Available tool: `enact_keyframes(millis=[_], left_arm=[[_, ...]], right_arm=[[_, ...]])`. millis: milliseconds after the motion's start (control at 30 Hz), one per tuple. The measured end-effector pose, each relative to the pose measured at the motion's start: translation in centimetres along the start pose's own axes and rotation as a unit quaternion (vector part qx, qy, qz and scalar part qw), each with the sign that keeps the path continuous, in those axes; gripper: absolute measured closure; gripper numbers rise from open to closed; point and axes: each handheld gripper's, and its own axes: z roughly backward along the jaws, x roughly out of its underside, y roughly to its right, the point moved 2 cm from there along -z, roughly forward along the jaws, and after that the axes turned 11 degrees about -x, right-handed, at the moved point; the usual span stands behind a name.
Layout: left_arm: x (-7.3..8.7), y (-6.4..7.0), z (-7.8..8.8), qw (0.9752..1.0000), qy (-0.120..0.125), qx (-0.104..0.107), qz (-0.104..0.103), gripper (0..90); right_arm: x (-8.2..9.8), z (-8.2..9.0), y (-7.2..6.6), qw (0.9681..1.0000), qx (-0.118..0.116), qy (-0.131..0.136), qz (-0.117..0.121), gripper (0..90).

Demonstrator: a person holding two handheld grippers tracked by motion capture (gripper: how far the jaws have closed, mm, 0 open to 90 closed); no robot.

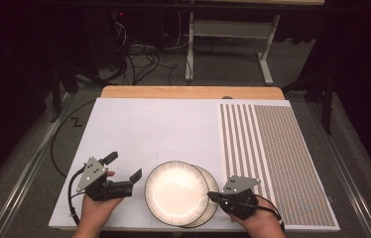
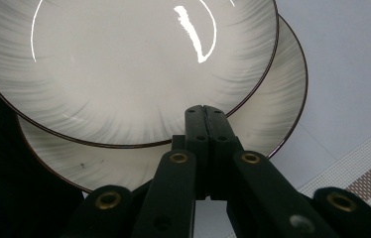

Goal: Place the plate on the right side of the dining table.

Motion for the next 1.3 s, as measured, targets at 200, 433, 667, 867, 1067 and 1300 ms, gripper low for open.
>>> enact_keyframes(millis=[200,433,667,867,1067,1300], left_arm=[[-0.1,-0.1,0.1,1.0,0.004,-0.002,0.004,1.3],[-0.2,-0.1,0.2,1.0,0.005,-0.002,0.005,1.3],[-0.2,-0.2,0.3,1.0,0.006,-0.001,0.004,1.3],[-0.2,-0.2,0.2,1.0,0.005,0.002,0.005,1.3],[-0.3,-0.3,0.3,0.9999,0.004,0.002,0.01,1.3],[-0.5,0.0,0.5,1.0,0.003,0.002,0.009,0.7]], right_arm=[[-0.3,-0.8,-0.6,0.9999,-0.007,-0.012,0.01,90.0],[-0.5,-1.1,-0.8,0.9998,-0.011,-0.01,0.012,90.0],[-0.9,-1.9,-1.2,0.9996,-0.016,-0.016,0.017,90.0],[-0.9,-1.9,-1.2,0.9996,-0.015,-0.015,0.017,90.0],[-0.8,-1.9,-1.2,0.9996,-0.013,-0.015,0.019,90.0],[-0.8,-2.0,-1.1,0.9997,-0.014,-0.014,0.016,90.0]])
